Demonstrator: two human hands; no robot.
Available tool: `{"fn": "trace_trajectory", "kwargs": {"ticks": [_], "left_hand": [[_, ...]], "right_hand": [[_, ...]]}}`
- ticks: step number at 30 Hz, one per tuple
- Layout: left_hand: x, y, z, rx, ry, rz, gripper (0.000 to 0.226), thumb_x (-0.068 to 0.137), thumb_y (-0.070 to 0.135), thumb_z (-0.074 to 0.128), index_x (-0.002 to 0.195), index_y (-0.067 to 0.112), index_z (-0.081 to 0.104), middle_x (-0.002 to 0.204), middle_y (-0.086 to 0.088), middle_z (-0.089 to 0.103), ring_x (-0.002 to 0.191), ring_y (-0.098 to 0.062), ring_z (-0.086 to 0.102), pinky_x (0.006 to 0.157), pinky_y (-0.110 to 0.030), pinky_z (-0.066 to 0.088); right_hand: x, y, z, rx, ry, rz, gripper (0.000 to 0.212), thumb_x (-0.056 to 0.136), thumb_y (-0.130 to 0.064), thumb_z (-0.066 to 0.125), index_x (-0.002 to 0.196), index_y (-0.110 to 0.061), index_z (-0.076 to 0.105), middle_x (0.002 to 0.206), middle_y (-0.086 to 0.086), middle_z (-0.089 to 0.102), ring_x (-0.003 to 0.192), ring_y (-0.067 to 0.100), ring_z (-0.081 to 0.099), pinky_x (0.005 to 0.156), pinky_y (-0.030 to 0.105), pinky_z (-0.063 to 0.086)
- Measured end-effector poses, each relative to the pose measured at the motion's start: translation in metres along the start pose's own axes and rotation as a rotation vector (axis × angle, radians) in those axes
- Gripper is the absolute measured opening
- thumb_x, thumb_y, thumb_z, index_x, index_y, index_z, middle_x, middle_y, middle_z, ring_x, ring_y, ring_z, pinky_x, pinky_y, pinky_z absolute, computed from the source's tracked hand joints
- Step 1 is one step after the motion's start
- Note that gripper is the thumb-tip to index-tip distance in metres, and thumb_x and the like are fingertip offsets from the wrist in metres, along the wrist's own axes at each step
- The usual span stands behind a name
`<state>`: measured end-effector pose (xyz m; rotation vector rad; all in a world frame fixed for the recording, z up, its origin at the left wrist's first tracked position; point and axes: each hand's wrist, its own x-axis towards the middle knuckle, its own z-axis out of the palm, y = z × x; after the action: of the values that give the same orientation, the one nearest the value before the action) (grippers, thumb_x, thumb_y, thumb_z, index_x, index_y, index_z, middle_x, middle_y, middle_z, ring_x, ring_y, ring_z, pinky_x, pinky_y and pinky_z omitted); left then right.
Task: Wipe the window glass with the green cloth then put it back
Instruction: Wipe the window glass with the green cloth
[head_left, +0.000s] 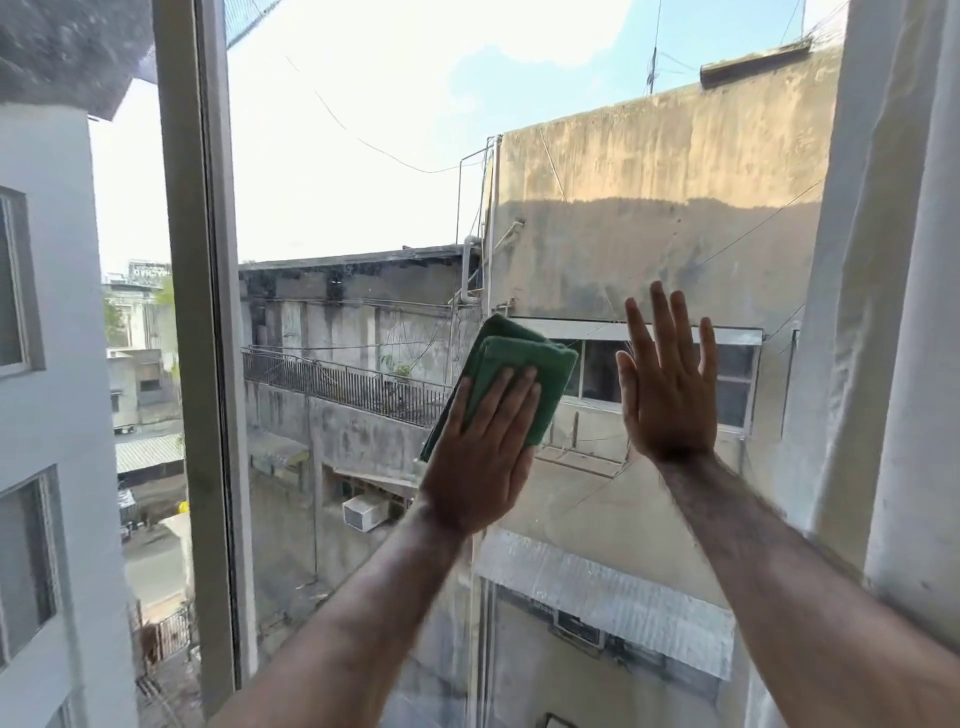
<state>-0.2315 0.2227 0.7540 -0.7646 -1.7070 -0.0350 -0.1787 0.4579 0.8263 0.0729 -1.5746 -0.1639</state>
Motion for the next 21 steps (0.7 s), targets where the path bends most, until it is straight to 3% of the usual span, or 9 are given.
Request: {"fn": "trace_trajectory", "kwargs": {"ticks": [7,11,14,16,21], "left_hand": [[-0.044,-0.119,-0.044,0.113,-0.08,-0.096,0.065,0.107,0.033,0.034,0.162,-0.001,0.022,0.17,-0.024,0.022,0.16,-0.039,0.019,0.125,-0.065,0.028],[0.028,-0.152,-0.06,0.022,0.088,-0.532,0.065,0.11,0.033,0.025,0.164,0.0,0.01,0.174,-0.021,0.011,0.162,-0.035,0.008,0.13,-0.059,0.017],[0.109,-0.129,-0.064,-0.073,0.248,-0.817,0.065,0.109,0.034,0.025,0.164,0.002,0.013,0.175,-0.017,0.013,0.162,-0.033,0.01,0.131,-0.055,0.016],[0.145,-0.093,-0.059,-0.088,0.281,-0.789,0.064,0.109,0.033,0.029,0.164,0.002,0.017,0.174,-0.016,0.017,0.162,-0.033,0.013,0.13,-0.055,0.016],[0.136,0.018,-0.026,-0.088,0.21,-0.269,0.061,0.107,0.029,0.037,0.163,0.007,0.026,0.172,-0.013,0.024,0.162,-0.033,0.016,0.128,-0.061,0.017]], "right_hand": [[-0.001,-0.004,-0.001,-0.003,-0.008,0.017,0.055,0.118,-0.034,0.032,0.17,-0.017,0.028,0.18,0.012,0.023,0.168,0.031,0.02,0.138,0.055,0.013],[-0.002,-0.006,-0.001,-0.013,-0.002,0.025,0.055,0.118,-0.033,0.033,0.17,-0.017,0.029,0.18,0.013,0.024,0.168,0.031,0.02,0.138,0.053,0.011],[-0.002,-0.004,0.001,-0.014,0.002,0.019,0.055,0.118,-0.032,0.036,0.17,-0.017,0.029,0.18,0.013,0.024,0.168,0.031,0.02,0.138,0.053,0.01],[-0.002,-0.002,0.001,-0.019,0.0,0.02,0.055,0.118,-0.032,0.036,0.17,-0.018,0.028,0.18,0.013,0.023,0.168,0.031,0.02,0.138,0.054,0.011],[0.001,-0.003,-0.001,-0.028,-0.012,0.012,0.055,0.118,-0.031,0.035,0.171,-0.018,0.027,0.18,0.013,0.023,0.168,0.031,0.02,0.137,0.057,0.015]]}}
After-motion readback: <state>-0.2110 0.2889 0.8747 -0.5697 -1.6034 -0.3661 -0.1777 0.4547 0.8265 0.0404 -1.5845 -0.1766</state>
